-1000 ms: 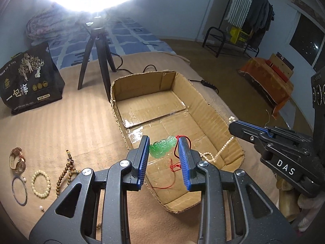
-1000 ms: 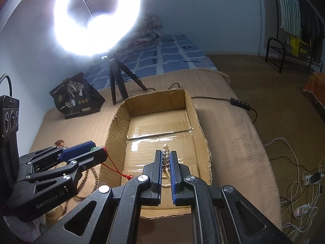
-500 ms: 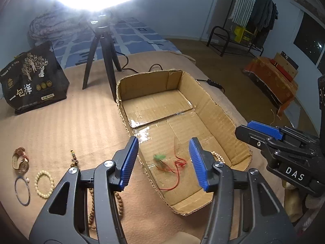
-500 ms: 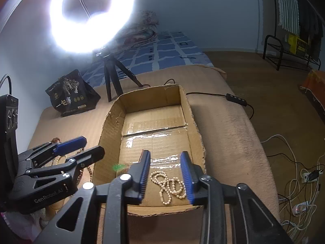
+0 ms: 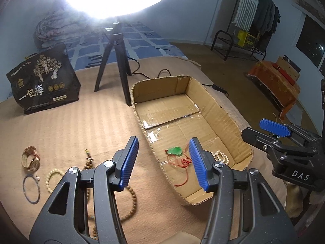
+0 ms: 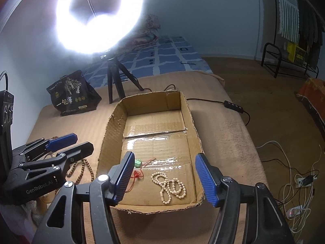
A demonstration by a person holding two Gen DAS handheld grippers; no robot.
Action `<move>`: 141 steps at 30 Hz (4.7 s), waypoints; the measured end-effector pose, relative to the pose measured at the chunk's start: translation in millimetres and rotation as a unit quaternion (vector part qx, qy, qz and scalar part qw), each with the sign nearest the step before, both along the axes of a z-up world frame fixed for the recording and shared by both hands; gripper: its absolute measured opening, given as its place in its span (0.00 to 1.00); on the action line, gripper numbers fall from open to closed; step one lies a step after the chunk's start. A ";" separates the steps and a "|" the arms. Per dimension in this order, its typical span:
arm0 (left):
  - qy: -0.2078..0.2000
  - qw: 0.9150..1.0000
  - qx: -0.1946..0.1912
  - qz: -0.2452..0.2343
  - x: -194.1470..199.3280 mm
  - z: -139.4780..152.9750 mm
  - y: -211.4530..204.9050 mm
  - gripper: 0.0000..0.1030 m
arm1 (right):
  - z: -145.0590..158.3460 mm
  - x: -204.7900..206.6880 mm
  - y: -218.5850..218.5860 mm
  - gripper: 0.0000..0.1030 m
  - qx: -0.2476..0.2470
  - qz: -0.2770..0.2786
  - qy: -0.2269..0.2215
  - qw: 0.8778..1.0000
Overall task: Organize jewelry
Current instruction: 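Move both tools back over the blue bangle and wooden bead mala, then grasp the blue bangle with the left tool while the right tool grasps the wooden mala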
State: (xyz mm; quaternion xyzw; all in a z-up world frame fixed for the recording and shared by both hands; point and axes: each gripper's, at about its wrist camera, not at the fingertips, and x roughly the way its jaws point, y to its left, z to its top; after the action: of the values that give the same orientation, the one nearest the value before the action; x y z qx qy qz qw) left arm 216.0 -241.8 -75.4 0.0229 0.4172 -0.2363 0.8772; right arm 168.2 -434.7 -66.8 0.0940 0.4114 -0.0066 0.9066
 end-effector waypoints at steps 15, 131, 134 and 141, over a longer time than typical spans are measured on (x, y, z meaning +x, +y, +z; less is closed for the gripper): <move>-0.017 0.999 -0.005 0.043 -5.6 21.0 83.2 0.62 | 12.5 -0.2 32.6 0.84 0.001 0.034 -0.012 0.999; 0.133 0.967 0.095 0.193 41.2 -122.4 249.7 0.71 | -106.6 83.2 218.1 0.10 -0.010 0.169 0.191 0.967; 0.132 0.968 0.091 0.195 38.1 -119.2 252.9 0.71 | -100.4 78.9 214.1 0.10 0.005 0.170 0.186 0.968; 0.119 0.969 0.071 0.203 27.3 -100.8 262.4 0.71 | -83.4 77.0 213.2 0.10 0.024 0.165 0.166 0.972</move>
State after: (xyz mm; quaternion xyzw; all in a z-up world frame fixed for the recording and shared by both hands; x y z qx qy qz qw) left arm 243.3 20.6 -176.2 -0.0283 0.5299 -0.0237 0.8473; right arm 245.2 -221.4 -150.2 0.0439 0.5659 0.1377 0.8117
